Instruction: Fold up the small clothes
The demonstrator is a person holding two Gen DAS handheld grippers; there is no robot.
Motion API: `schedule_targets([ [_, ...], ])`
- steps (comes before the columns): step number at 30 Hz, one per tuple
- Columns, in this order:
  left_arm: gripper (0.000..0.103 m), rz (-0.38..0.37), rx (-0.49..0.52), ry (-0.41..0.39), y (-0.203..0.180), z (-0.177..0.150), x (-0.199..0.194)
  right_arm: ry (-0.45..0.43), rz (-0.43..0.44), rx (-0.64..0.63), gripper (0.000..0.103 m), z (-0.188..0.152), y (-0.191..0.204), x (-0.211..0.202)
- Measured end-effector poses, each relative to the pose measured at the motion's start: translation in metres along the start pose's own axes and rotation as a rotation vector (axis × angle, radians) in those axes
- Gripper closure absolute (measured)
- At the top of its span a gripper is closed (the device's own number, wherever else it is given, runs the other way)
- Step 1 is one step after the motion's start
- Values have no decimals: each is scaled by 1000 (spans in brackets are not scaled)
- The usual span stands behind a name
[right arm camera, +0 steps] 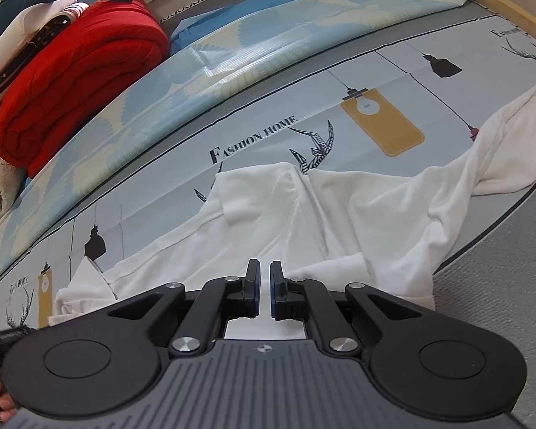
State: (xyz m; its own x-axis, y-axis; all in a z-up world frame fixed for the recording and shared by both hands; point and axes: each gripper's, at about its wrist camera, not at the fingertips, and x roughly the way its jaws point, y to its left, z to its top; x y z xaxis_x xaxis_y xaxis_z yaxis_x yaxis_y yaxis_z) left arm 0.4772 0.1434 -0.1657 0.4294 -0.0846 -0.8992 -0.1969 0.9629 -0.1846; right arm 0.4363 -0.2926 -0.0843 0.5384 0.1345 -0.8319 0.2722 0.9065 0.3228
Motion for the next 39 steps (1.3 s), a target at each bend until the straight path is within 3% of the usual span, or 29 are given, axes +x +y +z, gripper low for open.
schedule_targets([
  [1,72,25,37,-11,-4,-1,-1,2,1,0,98,0,1,1],
  [2,90,46,59,-18,-6,-1,-2,4,1,-1,98,0,2,2],
  [3,99,70,69,-24,-6,0,-4,5,2,-1,98,0,2,2],
  [8,103,261,29,-115,20,11,-26,8,-4,1,98,0,2,4],
  [12,102,102,-72,-109,33,15,-37,6,-6,2,98,1,1,4],
  [13,99,60,-75,-103,32,16,-39,6,-8,3,98,1,1,4],
  [14,88,17,-78,-88,30,17,-38,5,-9,5,98,1,1,4],
  [15,64,-20,-84,-69,27,17,-35,4,-11,6,98,1,0,3],
  [17,36,-61,-82,-15,20,13,-25,4,-13,9,98,0,1,3],
  [18,36,-67,-64,7,14,11,-21,4,-11,7,98,0,2,3],
  [19,39,-62,-32,27,9,7,-15,5,-10,3,98,0,2,3],
  [20,73,-35,7,29,5,3,-11,6,-9,-2,98,-1,3,3],
  [21,98,5,35,27,4,2,-10,7,-10,-4,98,-1,4,4],
  [24,103,49,-15,-51,18,8,-23,13,-17,-4,98,-1,3,7],
  [27,103,167,-31,-95,30,12,-29,12,-19,1,98,0,0,7],
  [30,103,51,-73,-87,35,12,-31,9,-18,3,98,0,-1,6],
  [33,102,-101,-20,-97,19,12,-37,8,-14,5,98,0,-1,6],
  [35,102,-137,4,-67,10,9,-30,8,-15,8,98,1,-1,5],
  [36,102,-114,11,-48,8,7,-21,7,-14,9,98,1,-1,5],
  [38,101,31,29,-11,10,1,-6,5,-15,6,98,1,-2,4],
  [39,97,76,31,-28,12,-1,-5,3,-16,8,98,2,-4,3],
])
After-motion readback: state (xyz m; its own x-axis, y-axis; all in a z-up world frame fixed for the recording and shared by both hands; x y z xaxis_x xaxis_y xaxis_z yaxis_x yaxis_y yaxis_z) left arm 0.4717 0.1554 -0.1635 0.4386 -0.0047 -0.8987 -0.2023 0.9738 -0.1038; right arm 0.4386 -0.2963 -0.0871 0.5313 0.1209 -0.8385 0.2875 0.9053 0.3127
